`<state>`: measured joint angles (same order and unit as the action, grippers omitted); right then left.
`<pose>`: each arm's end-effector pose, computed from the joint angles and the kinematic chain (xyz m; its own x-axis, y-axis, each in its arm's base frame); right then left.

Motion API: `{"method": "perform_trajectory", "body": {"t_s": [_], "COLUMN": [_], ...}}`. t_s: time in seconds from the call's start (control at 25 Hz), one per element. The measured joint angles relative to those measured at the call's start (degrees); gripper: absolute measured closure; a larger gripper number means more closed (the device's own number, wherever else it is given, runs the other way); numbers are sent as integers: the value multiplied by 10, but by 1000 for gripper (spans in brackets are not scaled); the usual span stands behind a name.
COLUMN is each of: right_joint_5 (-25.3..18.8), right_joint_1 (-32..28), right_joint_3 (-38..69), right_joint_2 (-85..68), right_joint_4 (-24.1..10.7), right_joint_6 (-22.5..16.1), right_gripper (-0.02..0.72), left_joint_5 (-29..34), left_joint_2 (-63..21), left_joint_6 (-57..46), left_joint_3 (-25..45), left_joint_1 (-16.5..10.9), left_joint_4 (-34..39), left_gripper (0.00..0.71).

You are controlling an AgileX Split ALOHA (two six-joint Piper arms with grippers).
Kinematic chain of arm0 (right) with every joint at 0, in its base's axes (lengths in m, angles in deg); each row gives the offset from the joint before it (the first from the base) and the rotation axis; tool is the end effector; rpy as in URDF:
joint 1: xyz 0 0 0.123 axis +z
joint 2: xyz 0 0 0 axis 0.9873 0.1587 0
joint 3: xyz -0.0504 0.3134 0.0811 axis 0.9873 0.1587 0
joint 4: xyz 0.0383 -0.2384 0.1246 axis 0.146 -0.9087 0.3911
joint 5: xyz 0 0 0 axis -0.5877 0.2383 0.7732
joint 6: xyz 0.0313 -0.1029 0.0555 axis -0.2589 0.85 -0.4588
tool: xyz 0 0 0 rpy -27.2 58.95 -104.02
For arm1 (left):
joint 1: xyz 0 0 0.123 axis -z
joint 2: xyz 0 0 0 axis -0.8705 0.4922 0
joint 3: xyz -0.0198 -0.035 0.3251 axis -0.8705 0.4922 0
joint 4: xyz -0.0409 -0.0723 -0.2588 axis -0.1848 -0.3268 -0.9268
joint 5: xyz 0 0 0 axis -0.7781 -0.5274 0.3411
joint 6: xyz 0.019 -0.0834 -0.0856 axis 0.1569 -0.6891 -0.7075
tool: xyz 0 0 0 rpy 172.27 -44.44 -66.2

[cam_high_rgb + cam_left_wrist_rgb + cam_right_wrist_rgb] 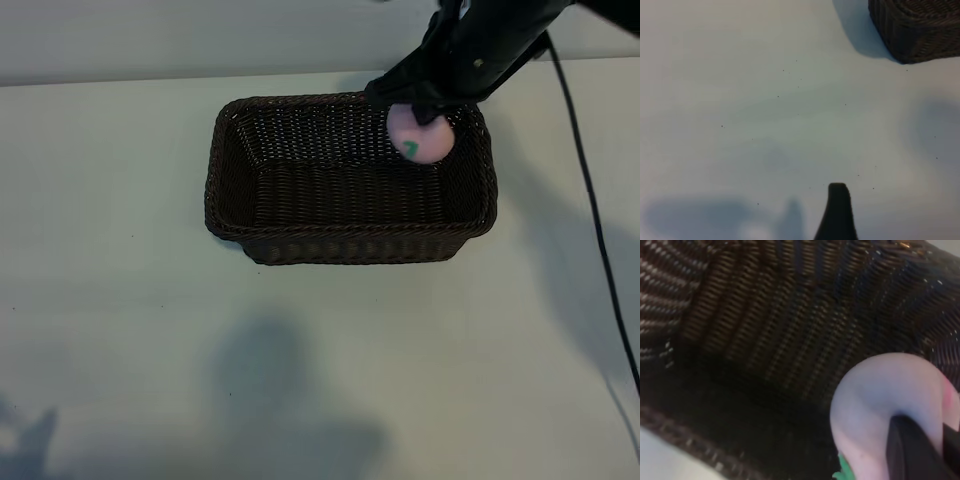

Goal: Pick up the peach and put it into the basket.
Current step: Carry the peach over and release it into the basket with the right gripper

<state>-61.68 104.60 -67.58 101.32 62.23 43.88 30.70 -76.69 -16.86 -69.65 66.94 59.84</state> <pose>0.4219 0.1948 0.2793 -0.8525 -0.2942 -0.4320 -0.3678 0.9249 0.0961 -0.0076 -0.0094 0.2717 -0.4592 0.0804 -0.8847 0.1988 0.9799 -0.0141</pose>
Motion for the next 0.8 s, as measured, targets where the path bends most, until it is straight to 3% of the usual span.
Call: {"method": "perform_trajectory", "body": {"t_s": [0.24, 0.56, 0.68, 0.8], "right_joint_5": [56, 62, 58, 54], "right_joint_1": [0, 0, 0, 0], "right_joint_3": [0, 0, 0, 0], "right_joint_2": [77, 124, 124, 124], "right_joint_4": [6, 9, 10, 10], "right_joint_6": [0, 5, 5, 5], "right_gripper": [660, 645, 574, 415], "left_joint_5": [0, 0, 0, 0], "left_joint_2": [0, 0, 0, 0], "left_joint_6": [0, 0, 0, 0], "left_joint_3": [0, 0, 0, 0], "left_joint_1": [0, 0, 0, 0], "left_joint_4": [0, 0, 0, 0], "left_gripper": [116, 116, 116, 116]}}
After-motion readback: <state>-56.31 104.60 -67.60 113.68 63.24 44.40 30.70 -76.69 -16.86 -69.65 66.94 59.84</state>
